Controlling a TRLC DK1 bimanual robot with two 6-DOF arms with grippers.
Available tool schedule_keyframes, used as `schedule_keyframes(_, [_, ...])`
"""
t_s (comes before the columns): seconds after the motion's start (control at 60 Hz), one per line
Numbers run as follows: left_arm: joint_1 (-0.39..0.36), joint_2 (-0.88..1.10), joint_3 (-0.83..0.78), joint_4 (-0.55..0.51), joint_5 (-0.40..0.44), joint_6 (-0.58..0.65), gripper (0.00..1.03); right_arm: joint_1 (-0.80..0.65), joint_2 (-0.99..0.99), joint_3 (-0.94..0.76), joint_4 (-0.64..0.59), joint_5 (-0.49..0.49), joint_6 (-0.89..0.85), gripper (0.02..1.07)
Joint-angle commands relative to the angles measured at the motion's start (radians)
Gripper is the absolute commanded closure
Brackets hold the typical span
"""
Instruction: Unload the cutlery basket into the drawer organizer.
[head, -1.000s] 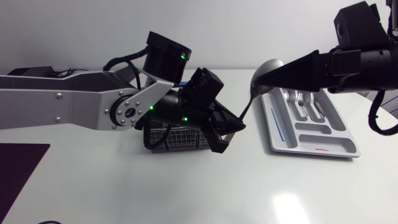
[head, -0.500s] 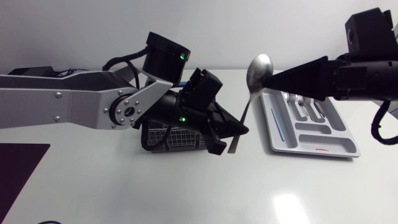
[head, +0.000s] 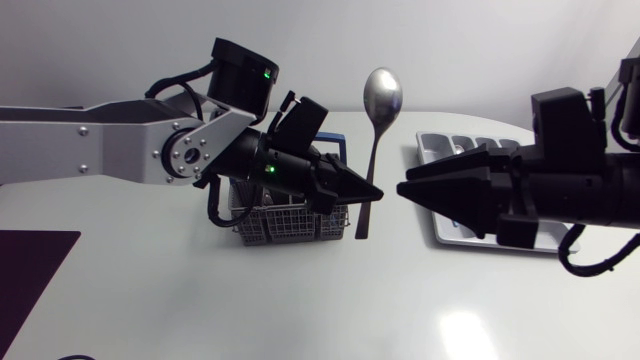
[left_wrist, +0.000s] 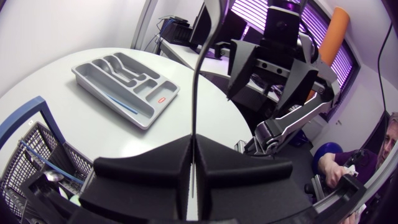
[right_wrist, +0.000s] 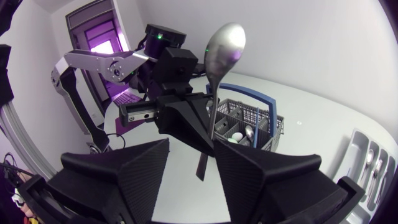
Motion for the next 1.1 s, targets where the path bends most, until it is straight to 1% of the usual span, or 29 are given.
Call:
schedule_keyframes(0.0, [-0.002, 0.007, 0.038, -0.014, 0.049, -0.013, 1.00, 0.033, 0.041, -0.018, 0.044, 0.012, -0.033, 0.52])
schedule_keyframes(0.15, [-0.004, 0.001, 0.038, -0.040, 0.101, 0.001, 1.00, 0.054, 0.113, -0.007, 0.096, 0.011, -0.041, 0.53])
schedule_keyframes(0.183, [-0.007, -0.001, 0.038, -0.052, 0.104, 0.014, 1.00, 0.057, 0.121, -0.004, 0.102, 0.011, -0.044, 0.58])
schedule_keyframes(0.267, [-0.015, -0.005, 0.035, -0.069, 0.118, 0.034, 1.00, 0.059, 0.139, 0.005, 0.111, 0.004, -0.044, 0.65])
schedule_keyframes(0.383, [-0.022, -0.014, 0.027, -0.085, 0.130, 0.059, 1.00, 0.076, 0.137, 0.008, 0.110, 0.000, -0.039, 0.66])
schedule_keyframes(0.533, [-0.029, -0.025, 0.016, -0.089, 0.144, 0.070, 1.00, 0.090, 0.136, 0.010, 0.110, -0.002, -0.033, 0.80])
schedule_keyframes(0.583, [-0.027, -0.031, 0.013, -0.089, 0.144, 0.070, 1.00, 0.094, 0.136, 0.010, 0.108, -0.002, -0.030, 0.80])
schedule_keyframes(0.65, [-0.024, -0.039, 0.010, -0.089, 0.144, 0.071, 1.00, 0.097, 0.128, 0.010, 0.108, -0.002, -0.025, 0.88])
schedule_keyframes(0.717, [-0.022, -0.047, 0.004, -0.089, 0.144, 0.071, 1.00, 0.099, 0.122, 0.010, 0.110, -0.002, -0.019, 0.99])
schedule_keyframes(0.817, [-0.024, -0.054, -0.002, -0.089, 0.144, 0.073, 1.00, 0.111, 0.119, 0.007, 0.108, 0.009, -0.018, 1.01])
schedule_keyframes(0.917, [-0.033, -0.059, -0.007, -0.091, 0.142, 0.077, 0.99, 0.122, 0.108, 0.007, 0.102, 0.029, -0.016, 1.01])
schedule_keyframes(0.933, [-0.033, -0.059, -0.007, -0.091, 0.142, 0.077, 0.98, 0.122, 0.105, 0.005, 0.102, 0.030, -0.016, 1.01])
schedule_keyframes(0.95, [-0.035, -0.060, -0.007, -0.095, 0.142, 0.076, 0.93, 0.123, 0.101, 0.005, 0.102, 0.034, -0.015, 1.01])
schedule_keyframes(0.967, [-0.033, -0.060, -0.005, -0.102, 0.139, 0.076, 0.87, 0.125, 0.096, 0.007, 0.102, 0.038, -0.010, 1.01])
schedule_keyframes(1.017, [-0.032, -0.062, -0.007, -0.105, 0.136, 0.076, 0.76, 0.125, 0.088, 0.010, 0.097, 0.047, -0.010, 1.01])
schedule_keyframes(1.033, [-0.030, -0.067, -0.010, -0.106, 0.124, 0.076, 0.65, 0.125, 0.087, 0.013, 0.091, 0.053, -0.010, 1.01])
schedule_keyframes(1.05, [-0.029, -0.068, -0.011, -0.108, 0.119, 0.076, 0.63, 0.125, 0.084, 0.014, 0.087, 0.061, -0.010, 1.01])
schedule_keyframes(1.067, [-0.029, -0.074, -0.014, -0.112, 0.095, 0.079, 0.53, 0.125, 0.081, 0.016, 0.083, 0.064, -0.010, 1.01])
schedule_keyframes(1.083, [-0.025, -0.077, -0.017, -0.118, 0.083, 0.083, 0.48, 0.125, 0.079, 0.018, 0.080, 0.066, -0.010, 1.01])
